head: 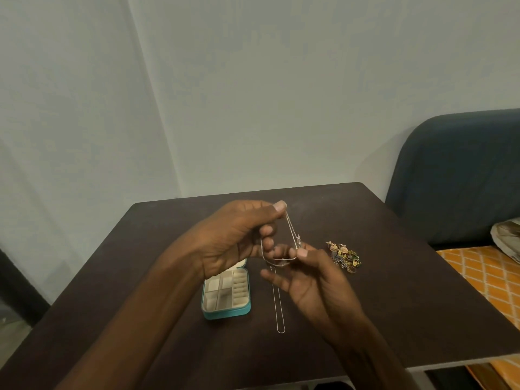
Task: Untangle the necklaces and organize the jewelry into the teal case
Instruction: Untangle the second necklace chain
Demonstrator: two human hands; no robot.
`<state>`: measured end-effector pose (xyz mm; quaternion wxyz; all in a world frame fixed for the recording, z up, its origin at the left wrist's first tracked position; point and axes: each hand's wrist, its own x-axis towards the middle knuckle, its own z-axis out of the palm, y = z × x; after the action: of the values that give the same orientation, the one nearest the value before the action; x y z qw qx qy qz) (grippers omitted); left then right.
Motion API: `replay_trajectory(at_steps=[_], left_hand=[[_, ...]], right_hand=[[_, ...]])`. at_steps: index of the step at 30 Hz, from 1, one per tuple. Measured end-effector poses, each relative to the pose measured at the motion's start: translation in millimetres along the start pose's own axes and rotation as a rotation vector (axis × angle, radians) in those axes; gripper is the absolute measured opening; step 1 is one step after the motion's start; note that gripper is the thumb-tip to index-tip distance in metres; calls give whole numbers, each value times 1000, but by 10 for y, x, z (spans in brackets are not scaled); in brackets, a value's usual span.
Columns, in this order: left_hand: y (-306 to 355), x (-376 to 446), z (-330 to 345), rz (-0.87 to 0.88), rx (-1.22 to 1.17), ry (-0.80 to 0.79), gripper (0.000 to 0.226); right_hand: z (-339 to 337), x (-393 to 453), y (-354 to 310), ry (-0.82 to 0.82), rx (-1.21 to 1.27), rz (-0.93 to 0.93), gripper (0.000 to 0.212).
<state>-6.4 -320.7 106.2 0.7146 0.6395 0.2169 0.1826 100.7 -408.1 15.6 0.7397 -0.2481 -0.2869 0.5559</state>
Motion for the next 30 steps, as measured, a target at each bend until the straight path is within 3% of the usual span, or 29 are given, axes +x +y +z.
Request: replay_trajectory(at_steps=[9, 15, 19, 21, 25, 28, 30], left_hand=[[-47, 35, -28, 17, -144, 91, 8], [46, 45, 11, 73, -57, 38, 7], [116, 33, 25, 105, 61, -7, 9], [144, 22, 41, 106, 105, -13, 10], [179, -3, 73, 93, 157, -9, 9], [182, -17, 81, 91, 229, 1, 10], [188, -26, 76, 96, 270, 2, 10]], right_hand=[[-9, -79, 46, 12, 271, -8, 28], [-10, -105, 221, 27, 212, 43, 37], [-30, -96, 311, 53, 137, 50, 56], [-26, -96, 327, 89, 74, 37, 63], [-25, -27, 266, 218, -236, -113, 44], [27, 37, 98, 172, -498, -237, 44], [69, 54, -18, 128, -571, -275, 32]])
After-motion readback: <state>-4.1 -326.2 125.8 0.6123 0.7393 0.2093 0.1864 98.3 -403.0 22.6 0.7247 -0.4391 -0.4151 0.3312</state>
